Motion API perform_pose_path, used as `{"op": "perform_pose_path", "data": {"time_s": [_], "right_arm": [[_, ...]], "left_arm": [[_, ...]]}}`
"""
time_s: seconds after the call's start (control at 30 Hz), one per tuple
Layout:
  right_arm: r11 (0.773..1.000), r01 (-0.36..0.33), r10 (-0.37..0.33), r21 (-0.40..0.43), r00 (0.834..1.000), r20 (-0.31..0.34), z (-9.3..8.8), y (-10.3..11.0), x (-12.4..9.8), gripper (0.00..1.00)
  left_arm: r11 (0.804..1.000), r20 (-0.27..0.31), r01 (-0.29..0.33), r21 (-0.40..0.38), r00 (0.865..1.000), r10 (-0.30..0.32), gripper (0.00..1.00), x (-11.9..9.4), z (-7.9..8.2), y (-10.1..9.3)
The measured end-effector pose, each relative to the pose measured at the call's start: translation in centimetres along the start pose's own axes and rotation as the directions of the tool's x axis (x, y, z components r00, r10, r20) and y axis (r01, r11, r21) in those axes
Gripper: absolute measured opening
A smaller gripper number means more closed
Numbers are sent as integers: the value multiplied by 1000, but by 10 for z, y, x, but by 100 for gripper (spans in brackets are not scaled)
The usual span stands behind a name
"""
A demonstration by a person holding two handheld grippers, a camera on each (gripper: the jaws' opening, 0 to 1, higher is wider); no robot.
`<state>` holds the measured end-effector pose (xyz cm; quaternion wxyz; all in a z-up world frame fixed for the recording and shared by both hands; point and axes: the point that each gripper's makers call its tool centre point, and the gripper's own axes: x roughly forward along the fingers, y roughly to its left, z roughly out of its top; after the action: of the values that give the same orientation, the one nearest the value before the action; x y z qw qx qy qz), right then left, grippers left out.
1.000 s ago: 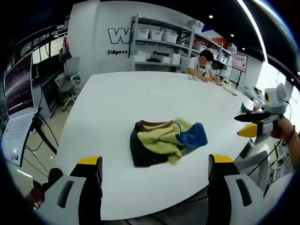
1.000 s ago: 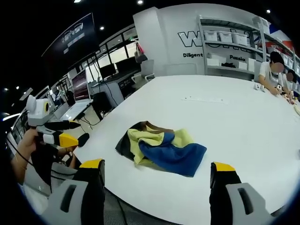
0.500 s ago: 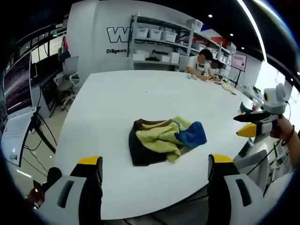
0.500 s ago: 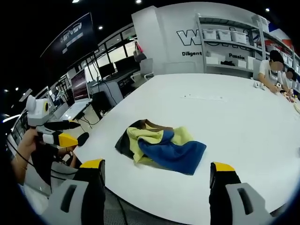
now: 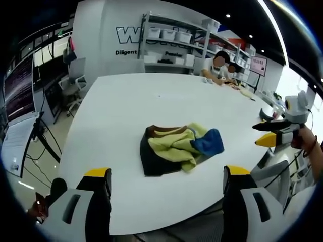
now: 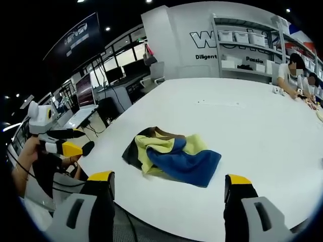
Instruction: Fold the garment on the visible template until the final outline fits inside the template.
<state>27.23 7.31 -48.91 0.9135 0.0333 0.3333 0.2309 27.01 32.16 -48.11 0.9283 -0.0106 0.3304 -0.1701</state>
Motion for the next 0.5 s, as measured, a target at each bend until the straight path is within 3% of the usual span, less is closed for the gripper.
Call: {"op": "perform_pose_path", "data": {"time_s": [0.5], "right_arm": [[1000,-25,25,-6,1000,15,2,4,5,82]], "left_arm": [[1000,1,-15,-10,1000,15,87,1,2,4]]}}
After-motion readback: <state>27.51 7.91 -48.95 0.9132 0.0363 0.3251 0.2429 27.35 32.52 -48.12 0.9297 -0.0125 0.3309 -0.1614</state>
